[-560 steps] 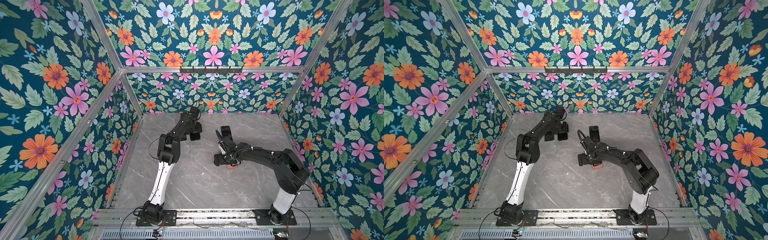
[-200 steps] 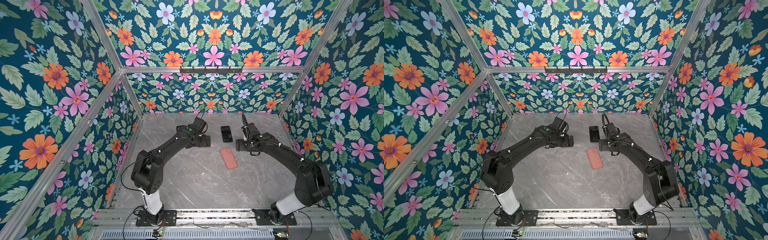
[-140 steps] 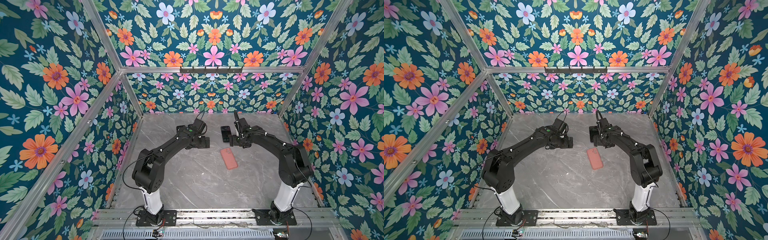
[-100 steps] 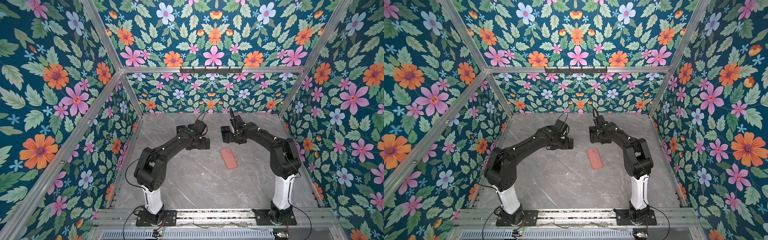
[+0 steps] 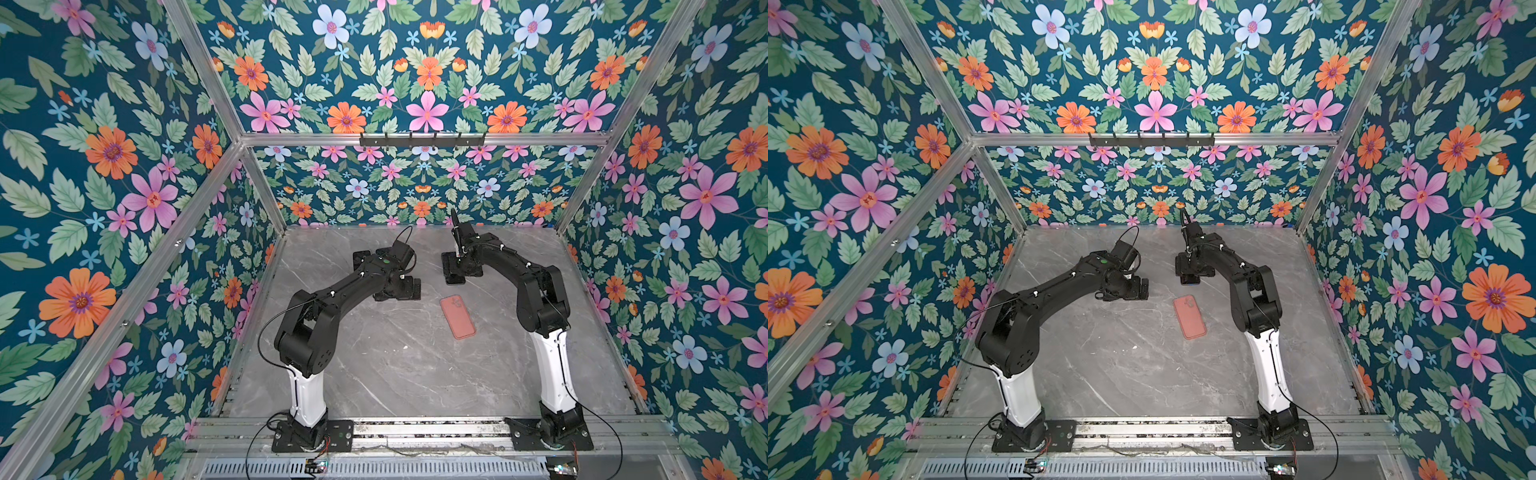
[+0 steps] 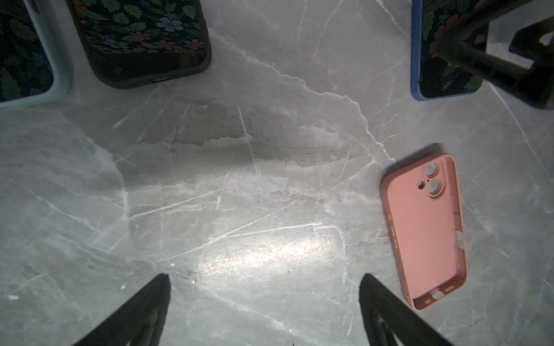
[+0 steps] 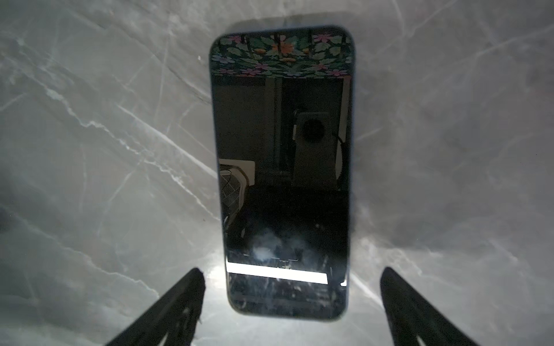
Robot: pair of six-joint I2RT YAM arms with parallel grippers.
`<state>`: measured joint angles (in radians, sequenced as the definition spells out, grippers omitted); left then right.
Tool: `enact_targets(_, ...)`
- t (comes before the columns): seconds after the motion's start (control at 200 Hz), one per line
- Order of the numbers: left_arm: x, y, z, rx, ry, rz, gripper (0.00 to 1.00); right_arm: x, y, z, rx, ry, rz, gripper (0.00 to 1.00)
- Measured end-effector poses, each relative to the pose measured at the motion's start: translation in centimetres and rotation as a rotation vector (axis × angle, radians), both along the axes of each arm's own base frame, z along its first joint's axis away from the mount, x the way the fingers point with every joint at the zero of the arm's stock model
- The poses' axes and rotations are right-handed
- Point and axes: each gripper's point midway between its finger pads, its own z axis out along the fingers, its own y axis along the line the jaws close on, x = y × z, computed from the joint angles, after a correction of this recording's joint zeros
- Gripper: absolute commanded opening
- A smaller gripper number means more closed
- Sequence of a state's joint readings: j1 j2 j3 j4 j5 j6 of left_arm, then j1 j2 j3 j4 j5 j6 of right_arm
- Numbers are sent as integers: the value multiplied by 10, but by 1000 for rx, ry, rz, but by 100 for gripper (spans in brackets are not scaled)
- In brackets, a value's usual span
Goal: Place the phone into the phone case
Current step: 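Lower the right gripper and grasp the blue-framed phone by its short end, then carry the held phone with the right gripper toward the pink case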
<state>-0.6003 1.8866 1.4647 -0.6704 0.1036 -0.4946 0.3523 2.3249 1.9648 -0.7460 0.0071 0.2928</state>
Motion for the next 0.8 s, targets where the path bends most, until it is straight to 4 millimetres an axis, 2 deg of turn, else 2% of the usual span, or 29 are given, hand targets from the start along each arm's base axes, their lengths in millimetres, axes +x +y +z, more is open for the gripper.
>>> enact_targets(0.275,-2,1,-3,5,8,0,100,20,-1,-14,-33,26,-18,90)
enact_targets(0.53,-2,2,-5,8,11,1,100,23,-6,-18,-62,39,-34,78)
enact_targets(0.8,-3,2,-6,10,13,1,100,22,-7,-19,-65,44,-44,72)
